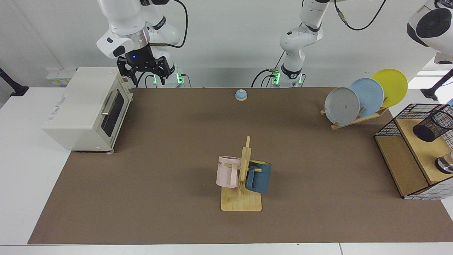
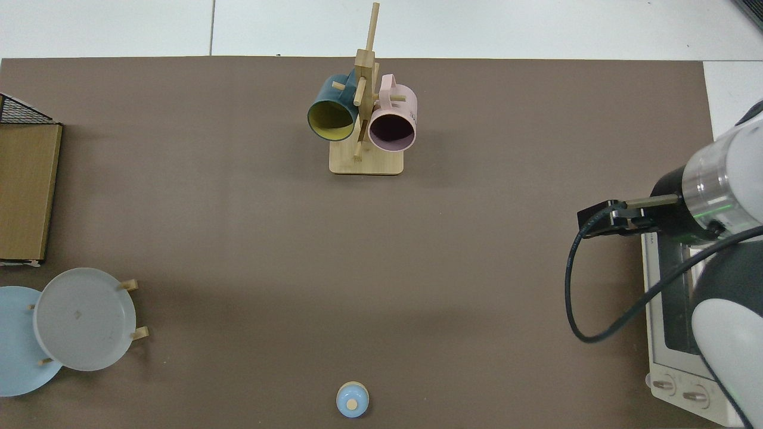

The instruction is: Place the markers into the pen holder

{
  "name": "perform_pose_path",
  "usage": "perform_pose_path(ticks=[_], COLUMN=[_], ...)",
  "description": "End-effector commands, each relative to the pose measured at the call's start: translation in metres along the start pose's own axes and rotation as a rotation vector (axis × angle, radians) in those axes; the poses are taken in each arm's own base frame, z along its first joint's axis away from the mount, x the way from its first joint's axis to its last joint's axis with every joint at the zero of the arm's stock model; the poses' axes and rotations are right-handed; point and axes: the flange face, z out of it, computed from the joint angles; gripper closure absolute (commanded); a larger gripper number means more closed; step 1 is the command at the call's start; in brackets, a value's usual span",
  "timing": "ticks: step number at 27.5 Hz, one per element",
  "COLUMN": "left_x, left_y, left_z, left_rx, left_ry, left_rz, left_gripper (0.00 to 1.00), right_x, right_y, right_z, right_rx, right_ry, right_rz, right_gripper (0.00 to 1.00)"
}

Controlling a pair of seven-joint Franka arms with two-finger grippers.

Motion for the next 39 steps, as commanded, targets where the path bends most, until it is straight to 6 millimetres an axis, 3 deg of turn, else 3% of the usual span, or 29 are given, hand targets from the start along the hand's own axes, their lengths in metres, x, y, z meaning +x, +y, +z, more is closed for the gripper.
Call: perform_pose_path(ticks=[1, 14, 30, 39], left_x=[0.007, 0.038, 0.121, 0.140], left_y=[0.000, -0.003, 0.003, 0.007], left_z=[0.007, 0.021, 0.066, 0.074], left_rx=[0.000, -0.010, -0.051, -0.080], left_ry=[-0.020, -0.008, 0.054, 0.122], left_rz=[0.014, -0.004, -0.016, -0.026], left_gripper=[1.00, 1.00, 1.00, 1.00], right_x=[-0.001, -0.001, -0.001, 0.000], right_y=[0.001, 0.001, 0.002, 0.002], right_z=[0.001, 0.001, 0.001, 0.002], right_rx=[0.022, 0.022, 0.022, 0.022], right_ry=[0.014, 0.014, 0.014, 0.013], right_rz=[0.020, 0.020, 0.021, 0.021], right_gripper=[0.01, 0.01, 0.01, 0.01])
